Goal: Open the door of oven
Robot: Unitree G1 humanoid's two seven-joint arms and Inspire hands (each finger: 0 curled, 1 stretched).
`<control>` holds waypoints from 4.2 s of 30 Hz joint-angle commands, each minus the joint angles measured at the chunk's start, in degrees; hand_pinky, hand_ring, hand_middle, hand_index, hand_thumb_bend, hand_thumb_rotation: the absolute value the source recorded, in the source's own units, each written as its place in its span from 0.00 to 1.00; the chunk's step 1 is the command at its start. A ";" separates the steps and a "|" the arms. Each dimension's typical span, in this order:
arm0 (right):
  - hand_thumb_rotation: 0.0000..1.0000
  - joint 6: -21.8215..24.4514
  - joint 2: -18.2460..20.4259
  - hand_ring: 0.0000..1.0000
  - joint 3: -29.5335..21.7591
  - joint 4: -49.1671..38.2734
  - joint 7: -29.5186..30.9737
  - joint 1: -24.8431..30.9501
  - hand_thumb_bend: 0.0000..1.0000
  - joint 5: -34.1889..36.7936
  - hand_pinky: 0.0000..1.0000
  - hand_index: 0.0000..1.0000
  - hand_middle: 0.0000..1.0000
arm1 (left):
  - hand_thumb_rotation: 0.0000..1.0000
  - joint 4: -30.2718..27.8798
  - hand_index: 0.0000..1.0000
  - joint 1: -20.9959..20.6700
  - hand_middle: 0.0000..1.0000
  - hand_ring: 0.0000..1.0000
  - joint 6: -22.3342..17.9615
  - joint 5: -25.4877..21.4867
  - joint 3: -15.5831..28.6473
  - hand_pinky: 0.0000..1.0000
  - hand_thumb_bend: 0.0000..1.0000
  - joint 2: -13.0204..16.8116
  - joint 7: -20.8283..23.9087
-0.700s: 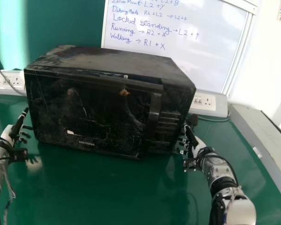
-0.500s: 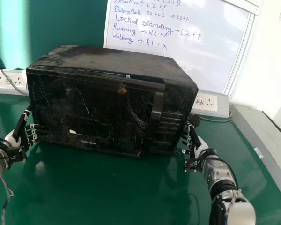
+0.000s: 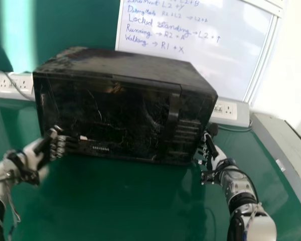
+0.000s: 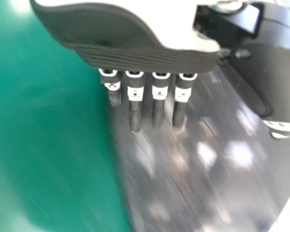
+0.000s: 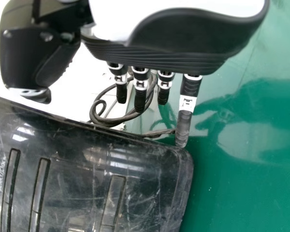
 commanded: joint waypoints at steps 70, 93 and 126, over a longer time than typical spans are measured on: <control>0.52 2.83 -0.34 0.73 0.20 -0.52 -0.16 -0.78 0.77 0.37 0.60 1.00 0.91 | 0.59 -24.08 0.95 7.26 0.99 0.97 25.55 -33.02 3.70 0.72 1.00 -2.89 -30.69; 0.54 2.68 -0.35 0.73 1.19 -0.58 0.30 -0.95 0.77 -0.13 0.59 0.97 0.90 | 0.64 -34.58 1.00 13.33 1.00 1.00 24.31 -26.95 0.88 0.97 1.00 -5.64 -10.86; 0.50 2.89 0.40 0.73 0.61 -0.83 -0.26 -1.02 0.76 1.10 0.64 0.97 0.90 | 0.63 -26.32 1.00 9.30 1.00 1.00 23.90 -25.87 1.80 0.93 1.00 -6.20 -8.17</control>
